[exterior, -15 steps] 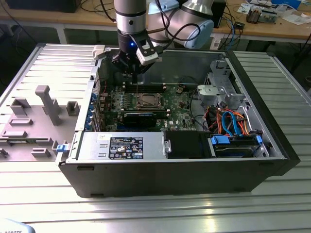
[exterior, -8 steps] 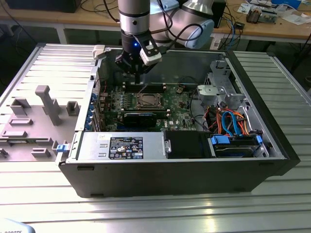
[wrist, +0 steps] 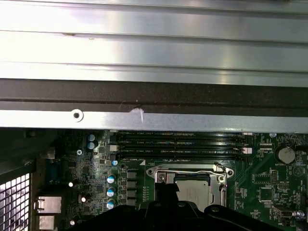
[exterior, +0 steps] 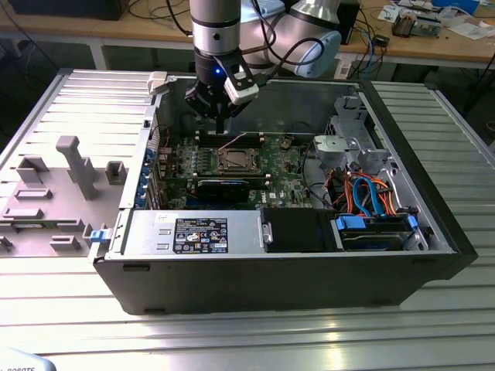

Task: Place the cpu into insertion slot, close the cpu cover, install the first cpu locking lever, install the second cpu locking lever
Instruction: 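Install the first cpu locking lever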

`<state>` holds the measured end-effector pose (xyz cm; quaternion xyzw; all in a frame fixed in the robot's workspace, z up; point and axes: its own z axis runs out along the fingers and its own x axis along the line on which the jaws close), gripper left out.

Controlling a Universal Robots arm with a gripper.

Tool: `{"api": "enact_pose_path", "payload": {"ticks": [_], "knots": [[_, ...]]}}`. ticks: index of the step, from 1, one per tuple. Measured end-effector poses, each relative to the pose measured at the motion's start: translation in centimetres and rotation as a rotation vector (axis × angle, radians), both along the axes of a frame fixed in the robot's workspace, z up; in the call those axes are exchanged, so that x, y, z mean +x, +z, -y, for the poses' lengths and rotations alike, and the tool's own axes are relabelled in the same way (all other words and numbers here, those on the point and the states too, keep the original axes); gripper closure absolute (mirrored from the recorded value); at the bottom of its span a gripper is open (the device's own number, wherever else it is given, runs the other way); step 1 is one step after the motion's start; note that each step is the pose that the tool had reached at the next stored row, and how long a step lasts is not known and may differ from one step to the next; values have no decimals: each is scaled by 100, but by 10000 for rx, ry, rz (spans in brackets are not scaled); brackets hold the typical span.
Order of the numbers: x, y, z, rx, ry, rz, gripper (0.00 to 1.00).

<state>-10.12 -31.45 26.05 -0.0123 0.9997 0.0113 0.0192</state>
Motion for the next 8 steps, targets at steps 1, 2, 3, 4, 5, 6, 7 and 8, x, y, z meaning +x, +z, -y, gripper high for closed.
{"api": "enact_pose_path", "payload": {"ticks": [1,2,3,4,5,6,7,8], "knots": [[0,0,0,-1,0,0,89],[0,0,0,-1,-1,0,89],[0,0,0,-1,0,0,89],[0,0,0,-1,0,0,89],[0,-1,0,-1,0,0,89],[4,-4,0,1,2,2,89],[5,-6,0,6,1,0,89],[12,-10,0,23,0,0,89]]}}
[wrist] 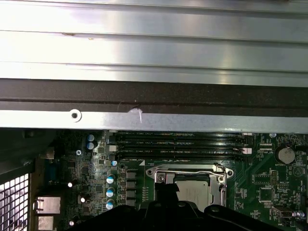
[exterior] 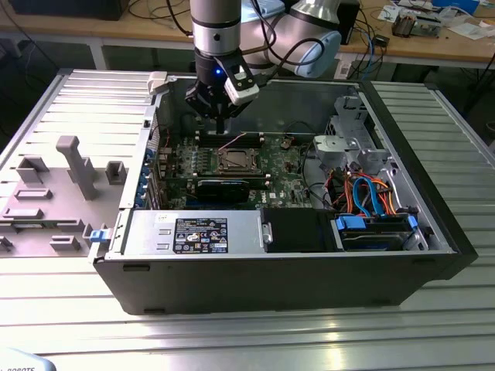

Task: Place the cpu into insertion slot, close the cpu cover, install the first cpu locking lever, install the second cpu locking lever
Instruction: 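Install the first cpu locking lever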

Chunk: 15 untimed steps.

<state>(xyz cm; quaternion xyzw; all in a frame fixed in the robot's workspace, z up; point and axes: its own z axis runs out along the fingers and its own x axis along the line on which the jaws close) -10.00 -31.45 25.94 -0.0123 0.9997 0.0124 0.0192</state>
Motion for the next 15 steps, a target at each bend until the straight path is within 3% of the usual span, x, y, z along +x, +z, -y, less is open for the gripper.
{"api": "enact_pose_path", "payload": {"ticks": [6,9,15], "knots": [[76,-24,0,5,-22,0,89],[124,-65,0,19,-40,1,89],[138,-135,-5,21,-43,0,89]]}}
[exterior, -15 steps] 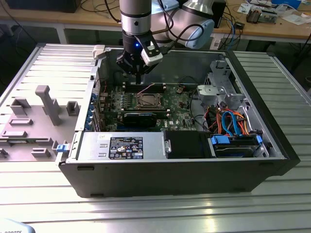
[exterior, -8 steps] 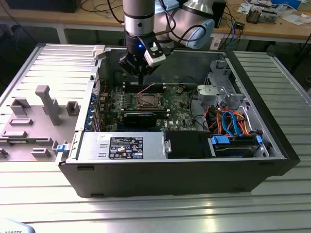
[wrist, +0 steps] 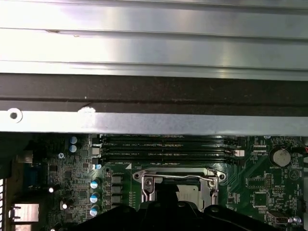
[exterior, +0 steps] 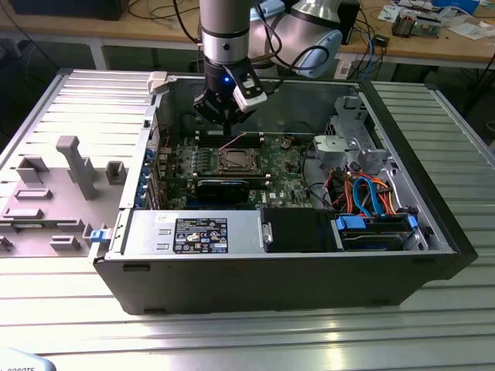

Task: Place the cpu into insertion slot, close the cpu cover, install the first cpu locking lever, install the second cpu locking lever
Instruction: 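Install the first cpu locking lever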

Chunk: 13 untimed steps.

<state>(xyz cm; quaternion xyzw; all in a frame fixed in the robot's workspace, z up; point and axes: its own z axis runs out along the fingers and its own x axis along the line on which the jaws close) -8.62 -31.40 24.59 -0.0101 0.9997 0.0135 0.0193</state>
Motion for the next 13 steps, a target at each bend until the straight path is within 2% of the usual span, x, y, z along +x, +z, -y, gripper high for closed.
{"api": "enact_pose_path", "payload": {"ticks": [5,10,11,12,13], "knots": [[23,-38,-24,-11,6,0,89],[52,-62,-28,-11,7,1,89],[86,-81,-35,-12,141,1,89],[147,-104,-102,-11,219,1,89],[232,-142,-121,-12,217,1,89]]}}
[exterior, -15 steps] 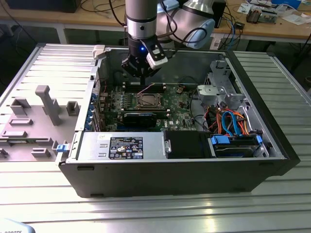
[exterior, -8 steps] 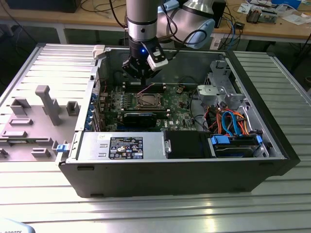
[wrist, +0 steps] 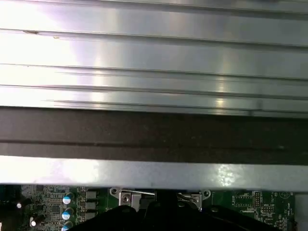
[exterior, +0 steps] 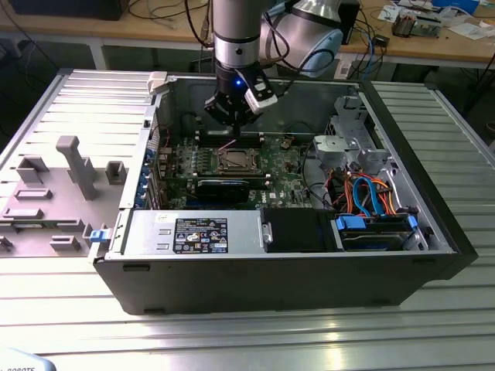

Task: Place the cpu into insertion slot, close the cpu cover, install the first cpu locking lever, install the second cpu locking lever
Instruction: 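Install the first cpu locking lever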

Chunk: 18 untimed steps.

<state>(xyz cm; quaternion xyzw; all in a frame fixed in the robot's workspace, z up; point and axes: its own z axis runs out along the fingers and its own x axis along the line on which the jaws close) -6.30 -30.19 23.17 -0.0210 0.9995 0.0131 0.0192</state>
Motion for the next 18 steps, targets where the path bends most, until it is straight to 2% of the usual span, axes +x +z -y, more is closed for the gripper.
{"api": "enact_pose_path", "payload": {"ticks": [1,2,6,8,9,10,18], "knots": [[86,-115,0,0,-7,-1,89],[99,-131,1,13,-95,-1,89],[102,-144,0,67,-198,-1,89],[106,-154,0,128,-275,-2,89],[107,-160,0,208,-340,-1,89],[108,-163,-1,232,-376,0,89],[118,-196,0,232,-504,0,89]]}}
